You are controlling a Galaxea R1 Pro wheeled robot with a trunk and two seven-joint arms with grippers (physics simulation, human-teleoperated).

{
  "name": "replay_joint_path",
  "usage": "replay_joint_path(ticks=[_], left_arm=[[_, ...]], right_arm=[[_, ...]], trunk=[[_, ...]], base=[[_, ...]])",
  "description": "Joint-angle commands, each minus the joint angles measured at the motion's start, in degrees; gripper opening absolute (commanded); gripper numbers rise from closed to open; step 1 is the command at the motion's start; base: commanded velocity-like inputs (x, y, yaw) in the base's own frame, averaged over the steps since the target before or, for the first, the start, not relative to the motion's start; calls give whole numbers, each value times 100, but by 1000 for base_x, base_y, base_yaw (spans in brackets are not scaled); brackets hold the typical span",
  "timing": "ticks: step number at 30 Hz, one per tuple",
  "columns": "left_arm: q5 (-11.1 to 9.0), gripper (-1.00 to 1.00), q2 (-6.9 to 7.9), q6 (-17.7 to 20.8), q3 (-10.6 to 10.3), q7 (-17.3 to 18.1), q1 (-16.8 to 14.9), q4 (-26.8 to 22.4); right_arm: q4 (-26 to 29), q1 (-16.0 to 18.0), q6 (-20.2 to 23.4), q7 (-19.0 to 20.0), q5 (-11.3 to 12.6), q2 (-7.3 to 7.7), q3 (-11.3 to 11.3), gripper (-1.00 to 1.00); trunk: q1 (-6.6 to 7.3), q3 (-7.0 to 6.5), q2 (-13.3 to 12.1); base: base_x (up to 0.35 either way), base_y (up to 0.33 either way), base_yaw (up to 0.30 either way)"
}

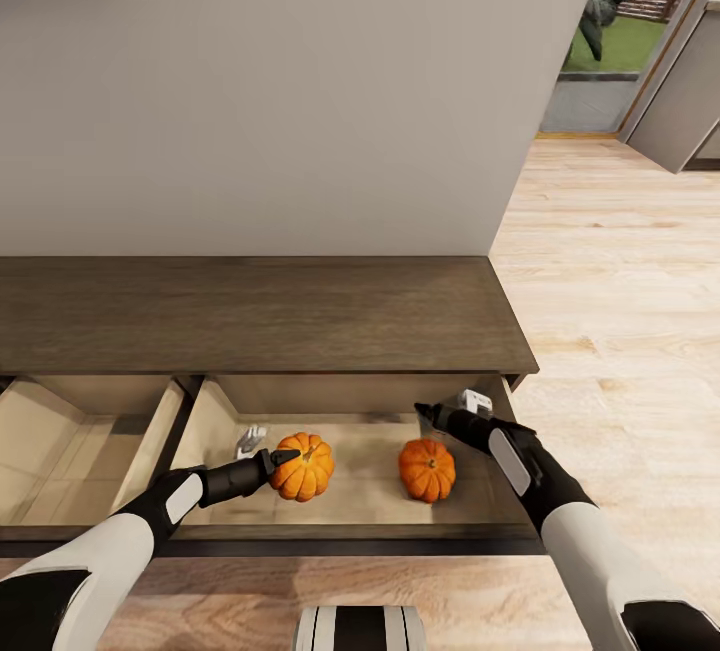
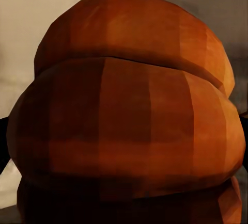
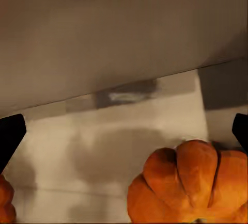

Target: Place each of the two pumpkins and all three candles from the living room inside a cabinet in the living room (use any cabinet), then make sure every cabinet is closed, and position the cauldron so it is next to a table in the living room.

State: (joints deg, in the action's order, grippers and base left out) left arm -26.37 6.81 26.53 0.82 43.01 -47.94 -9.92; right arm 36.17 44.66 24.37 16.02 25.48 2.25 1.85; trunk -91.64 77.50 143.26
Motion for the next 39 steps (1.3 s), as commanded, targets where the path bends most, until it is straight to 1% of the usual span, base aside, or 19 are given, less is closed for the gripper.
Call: replay_joint_path(ticks=[1, 3, 5, 10, 13, 16, 17, 33, 35, 37, 38, 39], left_arm=[[-53, -100, -21, 26, 76, -202, 22, -1], [-59, -100, -47, 27, 71, -530, 22, 3], [-61, -100, -48, 28, 68, -659, 22, 5], [-53, -100, -33, 28, 67, -717, 22, 12], [-53, -100, -35, 31, 67, -723, 22, 21], [-53, -100, -27, 28, 67, -724, 22, 18], [-53, 100, -25, 28, 67, -724, 22, 17], [-76, 100, 37, -6, 110, -716, 15, -10], [-78, 100, 85, -9, 252, -712, 15, -10], [-79, 100, 131, -14, 441, -705, 15, -14], [-79, 100, 179, -18, 549, -700, 16, -27], [-79, 100, 288, -23, 600, -687, 17, -177]], right_arm=[[54, -1, 28, 32, -11, -7, 0, 100], [95, -1, 58, 57, -22, -12, 6, 100], [102, -1, 78, 64, -25, -18, 8, 100], [107, -1, 85, 68, -25, -23, 22, 100], [109, -1, 85, 68, -26, -23, 134, 100], [109, -1, 85, 68, -22, -22, 169, 100], [109, -1, 85, 68, -20, -23, 172, 100], [104, -1, 92, 68, 7, -20, 167, 100], [101, -1, 93, 68, 9, -17, 167, 100], [101, -1, 94, 68, 13, -19, 168, 100], [100, -1, 94, 68, 16, -21, 167, 100], [100, -1, 94, 68, 18, -22, 169, 100]], trunk=[[-4, 1, -2], [-4, 1, -2], [-4, 1, -2], [-4, 1, -2], [-4, 1, -2], [-4, 1, -2], [-4, 1, -2], [-4, 1, -2], [-4, 1, -2], [-4, 1, -2], [-4, 1, -2], [-4, 1, -2]], base=[[0, 0, 0], [0, 0, 0], [0, 0, 0], [0, 0, 0], [0, 0, 0], [0, 0, 0], [0, 0, 0], [0, 0, 0], [0, 0, 0], [0, 0, 0], [0, 0, 0], [0, 0, 0]])
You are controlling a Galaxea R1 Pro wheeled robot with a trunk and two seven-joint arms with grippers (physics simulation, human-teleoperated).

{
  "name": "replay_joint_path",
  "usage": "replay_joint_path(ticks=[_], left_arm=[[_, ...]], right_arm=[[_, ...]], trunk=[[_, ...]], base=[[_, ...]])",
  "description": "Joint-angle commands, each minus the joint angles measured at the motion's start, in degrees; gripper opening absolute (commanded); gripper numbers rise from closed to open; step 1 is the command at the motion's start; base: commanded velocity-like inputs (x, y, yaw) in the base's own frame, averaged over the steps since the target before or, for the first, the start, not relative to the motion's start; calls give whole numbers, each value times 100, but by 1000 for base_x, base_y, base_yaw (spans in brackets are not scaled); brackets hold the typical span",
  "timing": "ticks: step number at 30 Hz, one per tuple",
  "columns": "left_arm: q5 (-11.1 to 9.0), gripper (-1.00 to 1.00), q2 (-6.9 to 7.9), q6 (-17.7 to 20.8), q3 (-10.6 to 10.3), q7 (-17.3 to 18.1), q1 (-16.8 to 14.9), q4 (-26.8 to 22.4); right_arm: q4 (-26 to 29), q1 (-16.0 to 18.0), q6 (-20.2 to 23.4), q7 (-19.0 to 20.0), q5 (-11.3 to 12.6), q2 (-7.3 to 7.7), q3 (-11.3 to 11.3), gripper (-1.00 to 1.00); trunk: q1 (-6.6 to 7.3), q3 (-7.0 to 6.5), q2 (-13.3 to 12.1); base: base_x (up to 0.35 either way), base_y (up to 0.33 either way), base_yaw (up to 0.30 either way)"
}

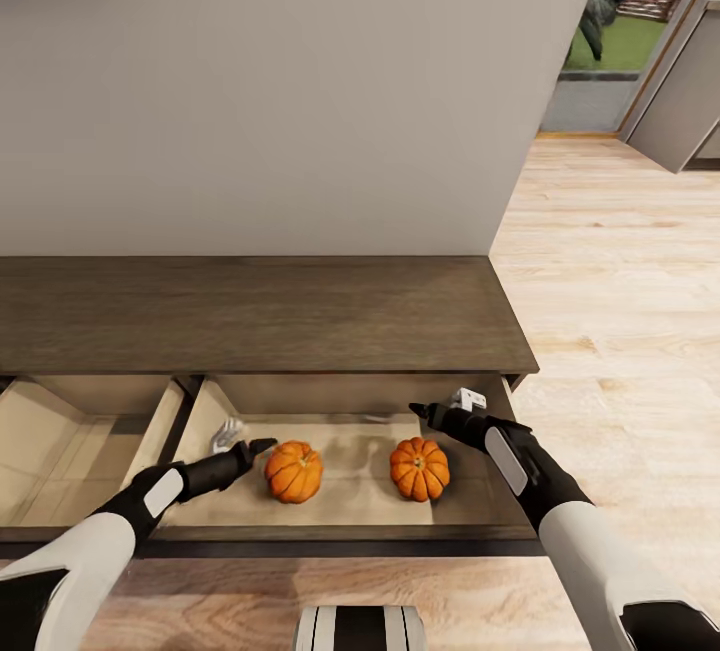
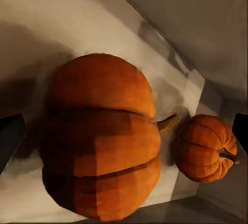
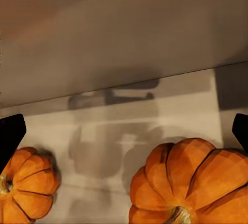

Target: Place each of the two pumpkins and all three candles from the living room inside a cabinet in the living room (use any cabinet), then make sure every cabinet is closed, and position the cauldron so it is next to a table in the living room.

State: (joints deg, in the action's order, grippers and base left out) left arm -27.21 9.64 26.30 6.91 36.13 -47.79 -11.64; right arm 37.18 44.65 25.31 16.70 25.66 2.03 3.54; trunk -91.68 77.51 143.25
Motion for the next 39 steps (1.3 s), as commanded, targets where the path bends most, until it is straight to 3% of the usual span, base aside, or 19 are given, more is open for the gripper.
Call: replay_joint_path(ticks=[1, 5, 9, 12, 19, 39], left_arm=[[5, 100, 59, -1, -2, 3, 3, -92], [5, 100, 302, -2, 77, 16, 6, -266], [17, 100, 393, -2, 490, 37, 13, -309], [8, 100, 447, 20, 578, 63, 15, -372], [28, 100, 325, 304, 558, 878, 15, -536], [42, 100, 57, 387, 548, 948, 15, -560]], right_arm=[[0, 0, 0, 0, 0, 0, 2, 100], [0, 0, 0, 0, 0, 0, 4, 100], [-1, 0, 0, 0, 0, 0, 6, 100], [0, 0, 0, 0, 0, 0, 6, 100], [0, 0, -6, 0, -20, 0, 6, 100], [0, 0, -9, 0, -13, -2, 11, 100]], trunk=[[0, 0, 0], [0, 0, 0], [0, 0, 0], [0, 0, 0], [0, 0, 0], [0, 0, 0]], base=[[0, 0, 0], [0, 0, 0], [0, 0, 0], [0, 0, 0], [0, 0, 0], [0, 0, 0]])
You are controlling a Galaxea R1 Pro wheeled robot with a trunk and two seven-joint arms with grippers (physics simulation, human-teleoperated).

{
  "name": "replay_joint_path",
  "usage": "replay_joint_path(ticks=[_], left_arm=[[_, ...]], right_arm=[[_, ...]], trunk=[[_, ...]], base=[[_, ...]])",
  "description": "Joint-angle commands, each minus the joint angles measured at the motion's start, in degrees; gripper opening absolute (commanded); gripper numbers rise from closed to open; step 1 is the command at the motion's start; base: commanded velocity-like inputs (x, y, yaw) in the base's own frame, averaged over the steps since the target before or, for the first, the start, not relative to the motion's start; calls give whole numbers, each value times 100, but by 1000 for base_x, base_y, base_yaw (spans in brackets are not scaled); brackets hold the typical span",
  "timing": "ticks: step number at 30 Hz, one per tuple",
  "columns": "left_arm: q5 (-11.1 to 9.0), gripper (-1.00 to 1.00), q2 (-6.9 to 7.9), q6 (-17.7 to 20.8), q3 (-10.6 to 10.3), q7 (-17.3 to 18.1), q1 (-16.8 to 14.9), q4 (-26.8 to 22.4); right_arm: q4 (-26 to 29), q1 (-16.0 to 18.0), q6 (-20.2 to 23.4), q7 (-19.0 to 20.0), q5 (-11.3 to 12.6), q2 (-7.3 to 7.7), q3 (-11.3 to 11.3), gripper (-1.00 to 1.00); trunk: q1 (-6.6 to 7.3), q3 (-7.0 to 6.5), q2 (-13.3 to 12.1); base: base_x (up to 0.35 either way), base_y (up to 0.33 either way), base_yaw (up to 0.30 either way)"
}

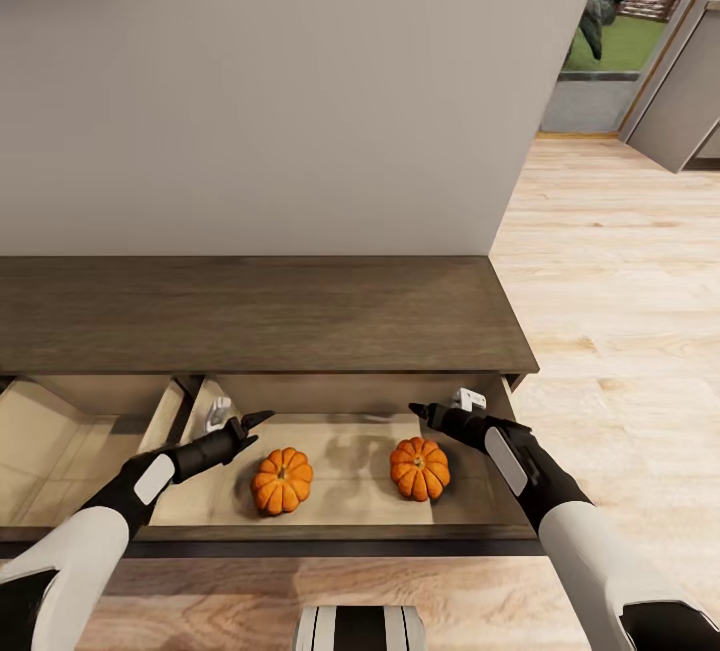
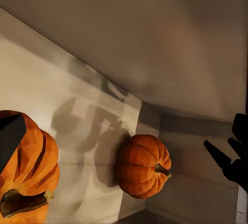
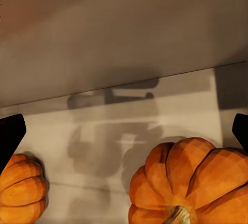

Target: Place each of the two pumpkins and all three candles from the living room inside a cabinet in the living room (use any cabinet), then make sure every cabinet is closed, and position the cauldron so it is next to a table in the living room.

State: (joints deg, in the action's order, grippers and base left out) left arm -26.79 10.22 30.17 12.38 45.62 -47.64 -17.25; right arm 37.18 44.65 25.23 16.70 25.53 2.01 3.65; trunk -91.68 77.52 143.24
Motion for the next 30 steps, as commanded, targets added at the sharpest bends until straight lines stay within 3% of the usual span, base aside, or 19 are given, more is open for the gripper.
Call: replay_joint_path(ticks=[1, 13, 19, 23, 27, 30], left_arm=[[3, 100, -57, -1, 1, -3, 0, 1], [204, 100, -463, -37, -21, -66, 8, 51], [359, 100, -487, -54, -582, -93, 7, 10], [378, 100, -475, -55, -725, -96, 2, -12], [383, 100, -455, -55, -742, -111, 0, -15], [387, 100, -444, -38, -733, -145, 0, -20]], right_arm=[[-4, 0, 4, 0, 5, 1, 1, 100], [-35, -50, 335, 8, 2, -7, 84, 100], [-8, -62, 434, 11, 4, 1, 237, 100], [3, -68, 713, 398, -11, 19, 255, 100], [-1, -69, 777, 1071, -11, 36, 262, 100], [-2, -68, 931, 1183, -6, 49, 267, 100]], trunk=[[0, 0, 0], [38, -37, -68], [170, -145, -309], [258, -217, -469], [346, -289, -630], [411, -342, -750]], base=[[0, 0, 0], [0, 0, 0], [0, 0, 0], [0, 0, 0], [0, 0, 0], [0, 0, 0]])
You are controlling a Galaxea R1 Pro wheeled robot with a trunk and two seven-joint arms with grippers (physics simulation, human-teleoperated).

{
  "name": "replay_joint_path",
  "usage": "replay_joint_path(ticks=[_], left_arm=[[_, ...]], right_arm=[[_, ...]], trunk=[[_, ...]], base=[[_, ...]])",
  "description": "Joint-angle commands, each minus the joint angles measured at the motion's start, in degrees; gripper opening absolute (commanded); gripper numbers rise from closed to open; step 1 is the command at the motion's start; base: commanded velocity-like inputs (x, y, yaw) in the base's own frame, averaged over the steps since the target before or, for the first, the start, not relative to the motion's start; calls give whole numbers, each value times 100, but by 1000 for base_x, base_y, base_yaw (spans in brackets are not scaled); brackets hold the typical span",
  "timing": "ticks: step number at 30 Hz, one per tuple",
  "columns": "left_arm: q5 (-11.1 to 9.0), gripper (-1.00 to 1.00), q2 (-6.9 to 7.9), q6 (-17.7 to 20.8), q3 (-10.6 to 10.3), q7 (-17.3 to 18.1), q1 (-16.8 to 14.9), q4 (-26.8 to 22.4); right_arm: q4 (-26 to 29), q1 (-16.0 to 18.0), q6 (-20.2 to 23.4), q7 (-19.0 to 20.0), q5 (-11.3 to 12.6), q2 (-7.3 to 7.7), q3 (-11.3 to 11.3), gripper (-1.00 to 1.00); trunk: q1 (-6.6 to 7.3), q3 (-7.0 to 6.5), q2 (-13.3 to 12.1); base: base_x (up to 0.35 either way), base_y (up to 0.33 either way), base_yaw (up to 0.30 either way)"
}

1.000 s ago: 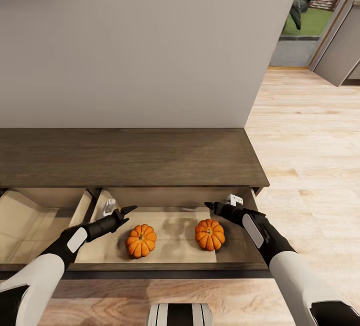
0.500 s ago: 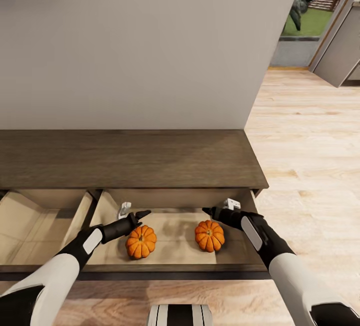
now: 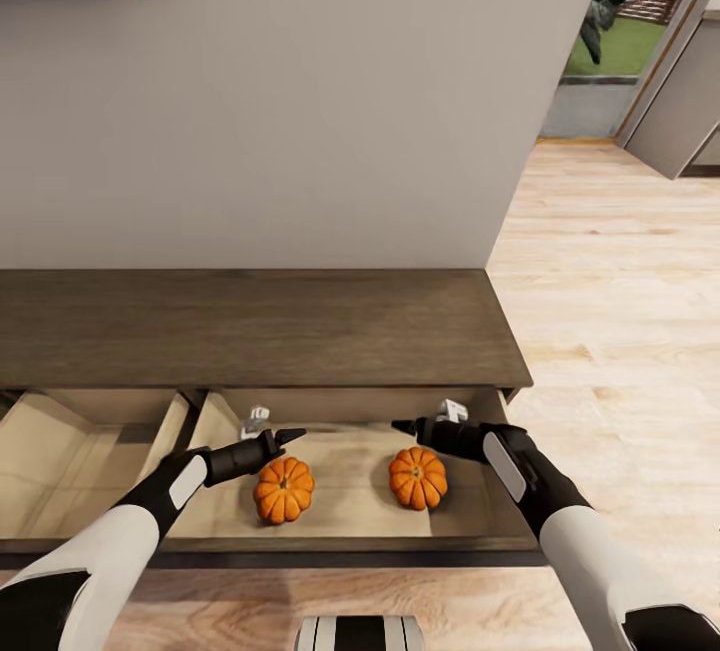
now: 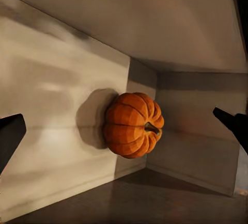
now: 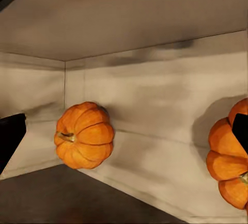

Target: Place each of the two pumpkins and all three candles from the living room inside a cabinet in the living room (use any cabinet), then make sure every cabinet is closed, and position the cauldron so it is next to a table in the living room.

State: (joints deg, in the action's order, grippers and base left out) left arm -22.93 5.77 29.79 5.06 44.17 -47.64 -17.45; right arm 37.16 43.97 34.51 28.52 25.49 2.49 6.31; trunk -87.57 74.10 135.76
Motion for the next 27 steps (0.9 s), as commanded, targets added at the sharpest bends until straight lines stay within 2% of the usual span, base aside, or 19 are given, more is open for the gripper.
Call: replay_joint_path(ticks=[1, 11, 19, 23, 25, 27], left_arm=[[2, 100, 6, 12, 4, -3, 0, -2], [16, 100, 50, 43, 4, 7, -8, -118], [9, 100, 56, 44, -1, 32, -8, -218], [7, 100, 91, 48, -203, 58, -8, -492], [0, 100, 199, 70, -397, 97, -8, -656], [-5, 100, 242, 79, -498, 165, -8, -771]], right_arm=[[1, -1, 132, 17, -2, 3, 1, 100], [-5, 0, 404, 37, 27, 28, 1, 100], [151, -1, 620, 41, 2, 32, 1, 100], [207, 0, 649, 53, 5, 39, 1, 100], [302, -1, 660, 212, 8, 42, 1, 100], [351, 1, 663, 442, 1, 77, 1, 100]], trunk=[[22, -18, -42], [242, -198, -443], [418, -342, -764], [506, -413, -924], [550, -449, -1004], [593, -485, -1084]], base=[[0, 0, 0], [-5, 3, 0], [-197, 145, 0], [-155, 110, 0], [-113, 68, 0], [-63, 32, 0]])
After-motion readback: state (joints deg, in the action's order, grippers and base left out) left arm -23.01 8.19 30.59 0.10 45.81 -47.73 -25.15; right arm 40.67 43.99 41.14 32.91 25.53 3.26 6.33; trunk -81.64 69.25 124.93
